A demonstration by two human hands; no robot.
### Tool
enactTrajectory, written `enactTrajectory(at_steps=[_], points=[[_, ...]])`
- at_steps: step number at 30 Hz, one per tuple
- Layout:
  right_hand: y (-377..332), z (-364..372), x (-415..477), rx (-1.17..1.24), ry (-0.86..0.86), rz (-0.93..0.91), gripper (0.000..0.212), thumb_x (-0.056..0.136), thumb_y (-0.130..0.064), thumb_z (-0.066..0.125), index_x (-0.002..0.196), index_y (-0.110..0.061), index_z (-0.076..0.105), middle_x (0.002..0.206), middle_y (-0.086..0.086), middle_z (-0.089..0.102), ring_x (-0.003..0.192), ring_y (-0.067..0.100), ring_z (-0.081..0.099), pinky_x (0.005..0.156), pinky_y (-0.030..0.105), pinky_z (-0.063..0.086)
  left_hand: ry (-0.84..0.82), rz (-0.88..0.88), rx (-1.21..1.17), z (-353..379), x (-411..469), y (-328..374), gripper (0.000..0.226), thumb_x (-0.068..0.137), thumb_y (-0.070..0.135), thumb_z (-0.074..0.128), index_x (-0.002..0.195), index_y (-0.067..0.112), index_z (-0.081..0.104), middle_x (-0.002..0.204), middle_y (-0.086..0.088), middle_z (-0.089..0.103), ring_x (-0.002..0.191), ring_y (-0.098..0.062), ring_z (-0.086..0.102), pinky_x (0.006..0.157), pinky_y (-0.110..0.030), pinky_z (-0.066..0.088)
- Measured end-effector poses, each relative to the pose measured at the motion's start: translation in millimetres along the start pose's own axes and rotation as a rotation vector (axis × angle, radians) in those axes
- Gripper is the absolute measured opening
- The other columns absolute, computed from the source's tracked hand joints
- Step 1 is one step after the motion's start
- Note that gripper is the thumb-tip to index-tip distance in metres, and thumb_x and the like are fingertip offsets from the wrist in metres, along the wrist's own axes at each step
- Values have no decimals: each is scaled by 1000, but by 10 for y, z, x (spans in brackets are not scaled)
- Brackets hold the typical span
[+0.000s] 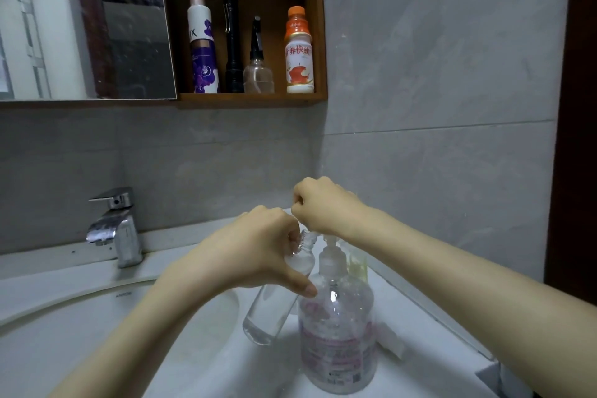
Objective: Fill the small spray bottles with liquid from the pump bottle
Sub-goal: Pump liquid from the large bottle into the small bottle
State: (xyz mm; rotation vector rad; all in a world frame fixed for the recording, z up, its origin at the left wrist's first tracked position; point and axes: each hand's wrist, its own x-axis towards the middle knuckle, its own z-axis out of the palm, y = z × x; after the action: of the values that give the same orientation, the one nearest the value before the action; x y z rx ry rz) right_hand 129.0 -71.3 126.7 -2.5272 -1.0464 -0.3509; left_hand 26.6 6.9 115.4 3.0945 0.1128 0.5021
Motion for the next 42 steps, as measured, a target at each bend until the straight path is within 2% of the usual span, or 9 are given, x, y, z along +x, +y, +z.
enactTrajectory(at_steps=[6, 12, 15, 18, 23, 28, 32, 36, 42], points=[[16, 73, 29, 25, -48, 45, 18, 88, -12, 45, 102, -14, 55, 113, 12, 56, 91, 32, 51, 73, 32, 38, -16, -7, 5, 16, -1, -6, 53, 59, 54, 79, 86, 13, 60, 82, 0, 64, 75, -15, 52, 61, -28, 39], [90, 127, 50, 16, -80, 77, 24, 88, -16, 47, 110, -13, 56, 115, 11, 57, 94, 31, 55, 76, 34, 43, -29, 1, 5, 52, 21, 4, 56, 59, 54, 80, 92, 13, 63, 94, -3, 68, 85, -19, 58, 72, -33, 47], [55, 78, 49, 20, -101, 50, 18, 87, -14, 45, 100, -13, 57, 106, 11, 58, 90, 31, 55, 77, 36, 46, -32, -10, -19, 33, -2, 0, 55, 59, 53, 80, 89, 11, 62, 92, -5, 68, 79, -20, 56, 67, -34, 45], [46, 25, 34, -56, -66, 3, 12, 88, -13, 42, 93, -17, 53, 94, 7, 50, 85, 31, 49, 71, 33, 38, -21, -1, -27, 40, -18, 5, 57, 60, 53, 80, 90, 8, 62, 94, -7, 68, 83, -22, 57, 70, -35, 46], [21, 8, 36, -92, -19, -43, 13, 89, -14, 41, 94, -16, 53, 92, 6, 46, 83, 30, 44, 70, 33, 35, -11, 9, -15, 9, -20, -10, 59, 59, 54, 80, 93, 9, 62, 95, -6, 68, 87, -22, 58, 73, -37, 47], [20, 17, 64, -8, -7, -7, 15, 87, -11, 43, 92, -11, 57, 92, 9, 54, 84, 33, 53, 69, 33, 39, -4, -1, -11, -25, -7, -21, 58, 60, 54, 80, 93, 9, 63, 95, -6, 68, 87, -21, 58, 73, -35, 47], [58, 71, 115, 49, -67, 29, 6, 87, -14, 47, 88, -14, 53, 93, 10, 56, 83, 32, 55, 73, 34, 45, -3, 2, -18, -14, -9, 11, 57, 60, 53, 80, 92, 10, 63, 92, -5, 68, 85, -21, 59, 70, -34, 46], [78, 141, 111, 21, -121, 46, 14, 88, -13, 49, 96, -10, 59, 77, 5, 55, 71, 29, 56, 70, 32, 47, -23, 9, -10, 18, -23, 35, 55, 61, 53, 80, 90, 10, 61, 90, -6, 67, 81, -21, 57, 65, -34, 43], [133, 187, 101, 80, -73, 11, 9, 85, -14, 49, 85, -14, 58, 96, 12, 61, 84, 34, 60, 76, 37, 51, -20, 16, -23, 56, -34, 45, 53, 62, 50, 80, 92, 11, 62, 94, -3, 67, 82, -17, 56, 66, -32, 42]])
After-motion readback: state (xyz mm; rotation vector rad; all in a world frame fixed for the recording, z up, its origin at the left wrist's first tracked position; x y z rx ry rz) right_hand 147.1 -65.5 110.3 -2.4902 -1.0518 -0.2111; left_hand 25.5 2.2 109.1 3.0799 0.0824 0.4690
